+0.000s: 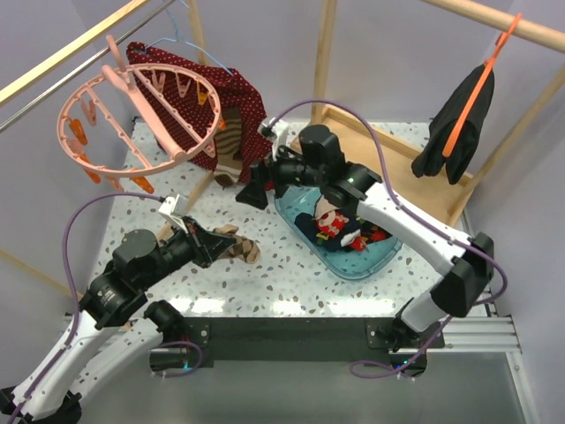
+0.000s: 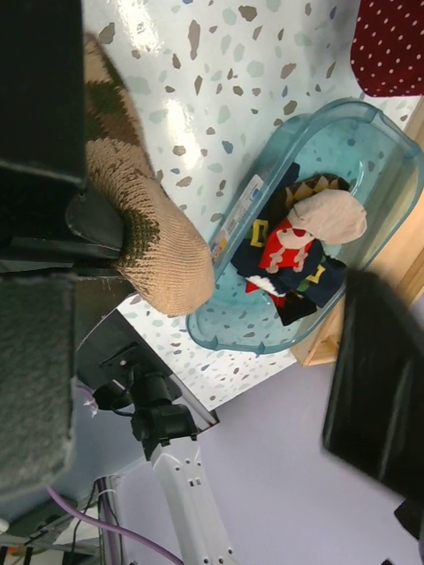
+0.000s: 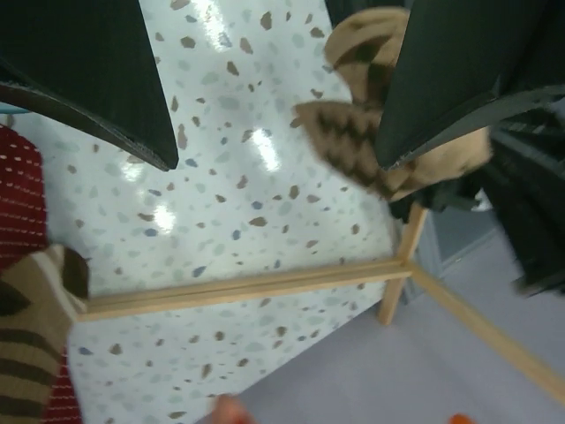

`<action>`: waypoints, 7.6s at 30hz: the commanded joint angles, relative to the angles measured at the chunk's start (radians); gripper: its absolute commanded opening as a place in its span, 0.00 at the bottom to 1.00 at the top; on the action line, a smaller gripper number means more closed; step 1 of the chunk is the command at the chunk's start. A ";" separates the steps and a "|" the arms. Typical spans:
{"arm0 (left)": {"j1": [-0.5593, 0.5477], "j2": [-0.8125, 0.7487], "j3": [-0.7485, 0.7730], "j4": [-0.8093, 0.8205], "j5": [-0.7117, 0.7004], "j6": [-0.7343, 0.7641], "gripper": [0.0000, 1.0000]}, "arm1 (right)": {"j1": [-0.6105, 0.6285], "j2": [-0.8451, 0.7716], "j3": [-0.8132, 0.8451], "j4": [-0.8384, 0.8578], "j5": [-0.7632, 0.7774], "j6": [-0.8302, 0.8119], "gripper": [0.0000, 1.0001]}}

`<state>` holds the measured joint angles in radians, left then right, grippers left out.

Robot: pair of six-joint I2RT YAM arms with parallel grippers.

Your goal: Remove the socks clipped to the hanger

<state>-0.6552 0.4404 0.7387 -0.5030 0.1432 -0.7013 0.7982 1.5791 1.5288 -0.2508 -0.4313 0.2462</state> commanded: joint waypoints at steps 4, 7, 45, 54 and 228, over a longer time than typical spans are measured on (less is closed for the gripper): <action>0.000 0.018 0.039 -0.002 0.071 0.060 0.00 | 0.003 -0.145 -0.160 0.057 -0.369 -0.044 0.95; 0.000 0.023 0.042 -0.005 0.079 0.057 0.00 | 0.006 -0.153 -0.203 0.135 -0.420 0.016 0.90; 0.000 0.008 0.053 -0.069 0.036 0.049 0.65 | 0.082 -0.205 -0.268 0.010 0.274 0.044 0.00; 0.000 -0.006 0.057 -0.092 0.004 0.059 0.66 | -0.137 -0.359 -0.318 -0.197 0.630 0.057 0.00; -0.027 -0.054 0.050 -0.083 0.084 0.034 0.00 | -0.073 0.265 0.336 0.310 -0.220 0.018 0.70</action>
<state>-0.6765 0.4042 0.7425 -0.5930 0.1871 -0.6689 0.7269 1.7985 1.7729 -0.0628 -0.4999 0.3462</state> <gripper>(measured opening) 0.029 0.729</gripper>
